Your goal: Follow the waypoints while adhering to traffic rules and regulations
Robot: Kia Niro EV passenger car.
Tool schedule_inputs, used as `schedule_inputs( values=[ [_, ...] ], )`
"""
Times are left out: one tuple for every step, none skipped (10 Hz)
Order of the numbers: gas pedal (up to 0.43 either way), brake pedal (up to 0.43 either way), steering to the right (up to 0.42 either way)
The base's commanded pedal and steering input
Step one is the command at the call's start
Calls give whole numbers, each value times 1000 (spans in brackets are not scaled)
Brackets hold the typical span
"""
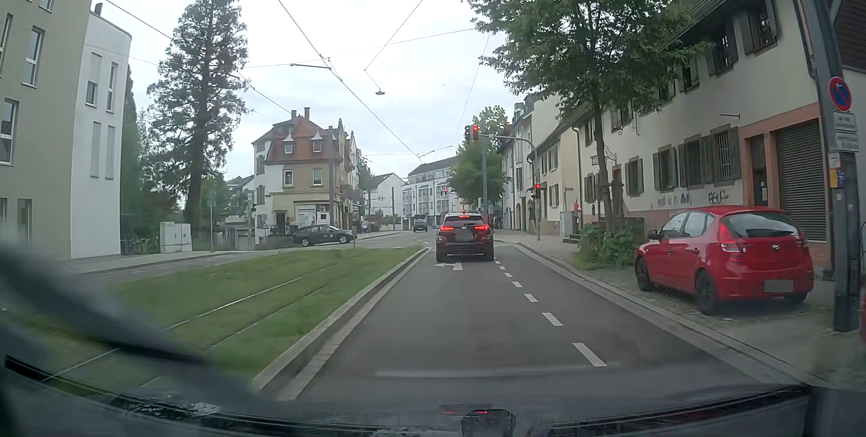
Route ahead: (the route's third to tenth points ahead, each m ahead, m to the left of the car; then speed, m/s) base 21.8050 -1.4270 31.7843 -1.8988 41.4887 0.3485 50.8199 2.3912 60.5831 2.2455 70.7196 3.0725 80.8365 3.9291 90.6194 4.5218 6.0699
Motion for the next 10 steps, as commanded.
schedule_inputs(
  values=[
    [0,85,2],
    [0,104,2],
    [0,116,2],
    [0,122,3],
    [0,128,5],
    [0,128,6],
    [0,134,5],
    [0,140,5],
    [0,146,5],
    [0,152,5]
  ],
)
